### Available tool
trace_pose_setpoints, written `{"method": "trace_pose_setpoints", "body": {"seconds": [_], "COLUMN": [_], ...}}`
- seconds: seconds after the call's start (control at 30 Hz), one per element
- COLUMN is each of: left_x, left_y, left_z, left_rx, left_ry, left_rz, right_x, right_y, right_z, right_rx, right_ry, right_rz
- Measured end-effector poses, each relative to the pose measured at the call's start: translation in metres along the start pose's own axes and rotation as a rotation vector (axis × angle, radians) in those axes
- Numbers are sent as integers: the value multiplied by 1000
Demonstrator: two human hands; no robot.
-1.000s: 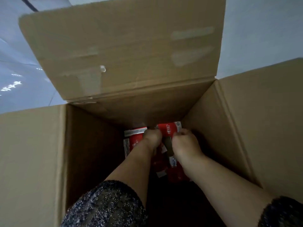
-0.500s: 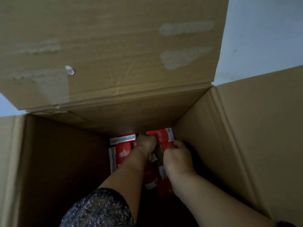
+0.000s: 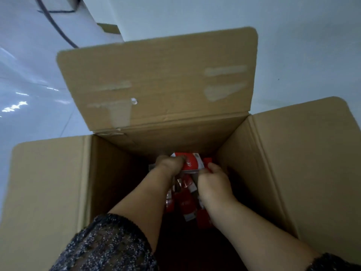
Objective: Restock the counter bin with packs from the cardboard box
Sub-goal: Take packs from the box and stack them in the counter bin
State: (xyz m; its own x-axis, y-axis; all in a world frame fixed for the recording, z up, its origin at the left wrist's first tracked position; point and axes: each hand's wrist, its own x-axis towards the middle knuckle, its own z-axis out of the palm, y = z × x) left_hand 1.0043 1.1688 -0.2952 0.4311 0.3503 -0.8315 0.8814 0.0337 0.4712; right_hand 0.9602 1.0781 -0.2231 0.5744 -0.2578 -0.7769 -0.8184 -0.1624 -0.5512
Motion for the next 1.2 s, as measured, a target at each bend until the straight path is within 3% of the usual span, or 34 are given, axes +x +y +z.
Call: {"method": "trace_pose_setpoints", "body": {"seconds": [0.37, 0.7, 1.0, 1.2], "left_x": [-159, -353, -559, -705], "left_y": [33, 87, 209, 254], "left_z": [-64, -123, -197, -218], "left_rx": [-184, -377, -470, -423], "left_ry": [-28, -29, -1, 36], "left_rz": [53, 217, 587, 935], "right_x": [-125, -278, -463, -577], "right_y": [-70, -173, -297, -350], "right_z": [-50, -137, -213, -264], "right_rx": [-10, -76, 8, 159], "right_ry": [-164, -119, -165, -170], "right_rz": [-188, -446, -661, -821]}}
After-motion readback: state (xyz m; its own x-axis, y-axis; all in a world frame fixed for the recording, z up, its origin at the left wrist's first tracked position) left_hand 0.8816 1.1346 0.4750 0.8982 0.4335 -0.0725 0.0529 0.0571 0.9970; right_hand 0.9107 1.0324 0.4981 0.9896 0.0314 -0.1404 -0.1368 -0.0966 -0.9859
